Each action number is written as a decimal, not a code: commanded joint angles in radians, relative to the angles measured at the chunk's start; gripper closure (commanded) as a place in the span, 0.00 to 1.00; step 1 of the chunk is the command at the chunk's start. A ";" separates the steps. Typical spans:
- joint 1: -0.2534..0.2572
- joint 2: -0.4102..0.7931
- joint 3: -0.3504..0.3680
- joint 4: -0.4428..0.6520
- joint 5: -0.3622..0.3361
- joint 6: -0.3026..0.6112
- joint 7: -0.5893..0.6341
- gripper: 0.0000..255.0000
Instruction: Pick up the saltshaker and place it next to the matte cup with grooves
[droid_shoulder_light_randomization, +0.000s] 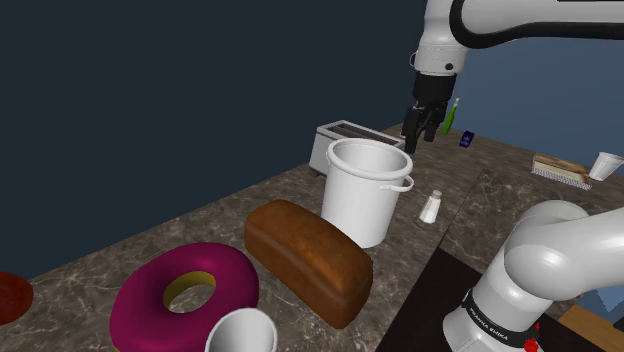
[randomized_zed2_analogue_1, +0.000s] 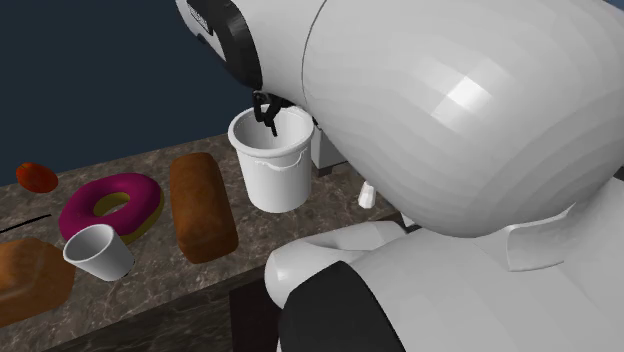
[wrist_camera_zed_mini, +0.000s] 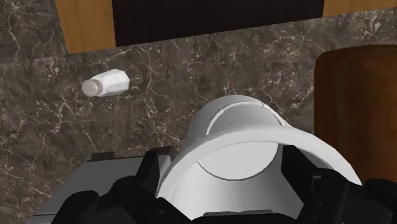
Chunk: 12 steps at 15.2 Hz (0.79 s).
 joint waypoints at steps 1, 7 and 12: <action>0.000 0.000 0.000 0.000 0.000 0.000 0.000 0.00; -0.040 -0.065 -0.137 -0.156 -0.083 0.111 -0.141 0.00; -0.087 -0.071 -0.264 -0.251 -0.166 0.218 -0.260 0.00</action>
